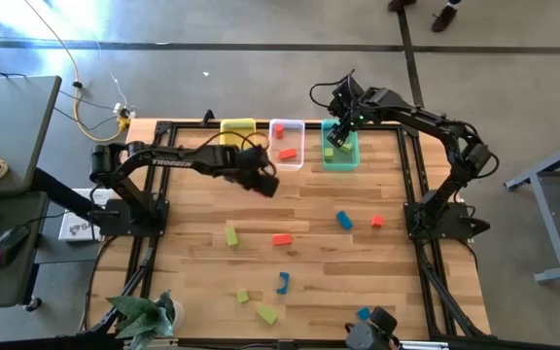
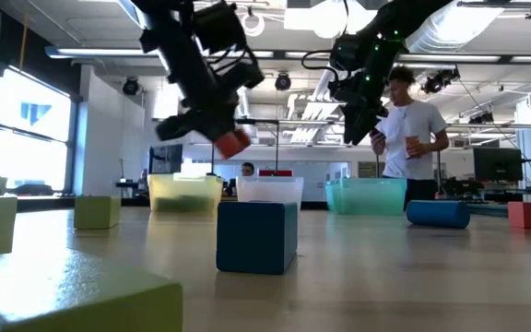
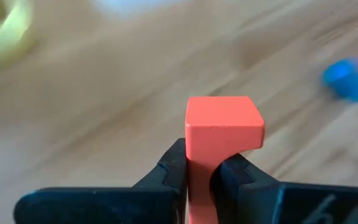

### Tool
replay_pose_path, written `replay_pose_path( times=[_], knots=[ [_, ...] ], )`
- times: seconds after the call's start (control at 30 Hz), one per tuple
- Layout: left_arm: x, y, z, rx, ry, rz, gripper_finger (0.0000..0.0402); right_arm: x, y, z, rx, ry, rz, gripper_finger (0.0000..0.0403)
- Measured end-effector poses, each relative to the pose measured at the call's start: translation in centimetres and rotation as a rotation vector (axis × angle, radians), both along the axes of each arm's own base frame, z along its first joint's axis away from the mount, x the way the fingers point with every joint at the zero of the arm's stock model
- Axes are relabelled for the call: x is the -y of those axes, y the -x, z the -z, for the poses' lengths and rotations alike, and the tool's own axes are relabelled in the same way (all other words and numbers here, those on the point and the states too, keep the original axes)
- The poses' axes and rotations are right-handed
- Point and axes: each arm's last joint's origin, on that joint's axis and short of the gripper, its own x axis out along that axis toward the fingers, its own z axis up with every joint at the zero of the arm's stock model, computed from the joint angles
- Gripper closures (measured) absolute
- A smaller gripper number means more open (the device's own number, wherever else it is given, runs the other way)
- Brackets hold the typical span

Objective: Sort & place blocks by color
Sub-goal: Put the orange block into the transparent bin

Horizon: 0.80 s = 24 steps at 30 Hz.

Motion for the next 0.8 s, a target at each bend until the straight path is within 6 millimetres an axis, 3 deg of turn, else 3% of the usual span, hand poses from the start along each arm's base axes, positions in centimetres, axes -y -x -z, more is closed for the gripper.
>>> replay_pose_path(
  times=[0.13, 0.43, 0.8],
  knots=[
    [-1.5, -1.0, -1.4, 0.162, -0.090, -0.001, 0.0377, 0.0, 0.0, 0.0, 0.004, -0.003, 0.009, 0.0206],
    [-4.9, -1.0, -2.9, 0.363, -0.180, -0.074, 0.0375, 0.1, -0.1, 0.0, 0.027, -0.010, 0.032, 0.0206],
    [-8.2, 0.2, -3.9, 0.449, -0.262, -0.181, 0.0374, 0.2, -0.3, -0.2, 0.053, 0.001, 0.047, 0.0206]
  ],
)
